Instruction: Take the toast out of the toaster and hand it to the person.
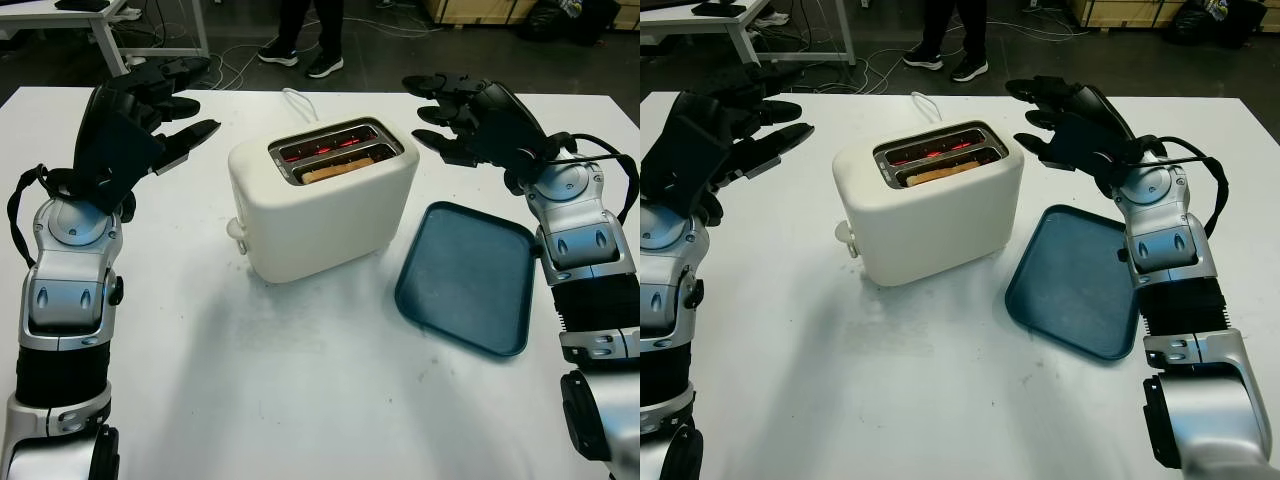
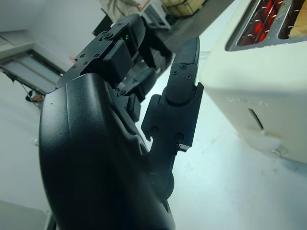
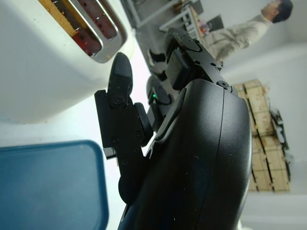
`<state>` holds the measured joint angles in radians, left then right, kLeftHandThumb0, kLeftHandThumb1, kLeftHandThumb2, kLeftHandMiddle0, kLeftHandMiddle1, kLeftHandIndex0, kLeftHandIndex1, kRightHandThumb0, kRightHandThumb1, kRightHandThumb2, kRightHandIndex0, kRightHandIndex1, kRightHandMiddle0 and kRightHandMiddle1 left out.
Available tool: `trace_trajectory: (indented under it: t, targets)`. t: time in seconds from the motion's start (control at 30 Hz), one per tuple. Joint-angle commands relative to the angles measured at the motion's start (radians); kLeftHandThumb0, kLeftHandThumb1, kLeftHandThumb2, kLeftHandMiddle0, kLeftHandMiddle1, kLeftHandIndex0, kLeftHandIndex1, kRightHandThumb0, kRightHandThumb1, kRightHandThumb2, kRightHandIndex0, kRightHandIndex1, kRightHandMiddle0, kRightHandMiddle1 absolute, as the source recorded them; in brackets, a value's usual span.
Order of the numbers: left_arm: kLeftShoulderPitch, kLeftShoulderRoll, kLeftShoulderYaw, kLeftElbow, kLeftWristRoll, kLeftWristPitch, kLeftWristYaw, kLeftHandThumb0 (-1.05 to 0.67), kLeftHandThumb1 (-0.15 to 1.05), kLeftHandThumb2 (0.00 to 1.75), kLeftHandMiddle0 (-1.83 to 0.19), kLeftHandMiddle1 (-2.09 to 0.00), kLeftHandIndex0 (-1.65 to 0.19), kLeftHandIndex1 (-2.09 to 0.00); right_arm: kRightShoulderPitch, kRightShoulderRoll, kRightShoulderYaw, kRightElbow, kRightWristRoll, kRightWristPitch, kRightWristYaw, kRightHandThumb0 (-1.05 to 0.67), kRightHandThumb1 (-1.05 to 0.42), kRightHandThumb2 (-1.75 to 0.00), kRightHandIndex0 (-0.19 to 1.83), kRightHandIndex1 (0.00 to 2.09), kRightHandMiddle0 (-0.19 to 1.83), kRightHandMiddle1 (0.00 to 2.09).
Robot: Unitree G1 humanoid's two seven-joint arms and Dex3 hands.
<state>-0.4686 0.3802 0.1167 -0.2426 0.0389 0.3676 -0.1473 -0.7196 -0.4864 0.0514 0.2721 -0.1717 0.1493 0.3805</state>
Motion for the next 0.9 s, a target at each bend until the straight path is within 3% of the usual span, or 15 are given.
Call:
trace_trajectory:
  t: [0.0,0.87]
  targets:
    - [0.006,-0.002,0.0,-0.007,0.004,-0.008,0.002,-0.37,0.91,0.02,-0.29,-0.81,-0.6,-0.09,-0.004,0.002,-0.002,-0.009,-0.001,0.014,-0.004,-0.28,-0.92,-0.37,0.49,0.04,0.46,0.01]
    - [-0.003,-0.001,-0.006,-0.006,0.016,-0.001,0.0,-0.39,0.91,0.01,-0.27,-0.86,-0.59,-0.11,-0.001,-0.003,0.003,-0.017,-0.011,0.016,-0.002,-0.31,-0.92,-0.36,0.52,0.03,0.47,0.01]
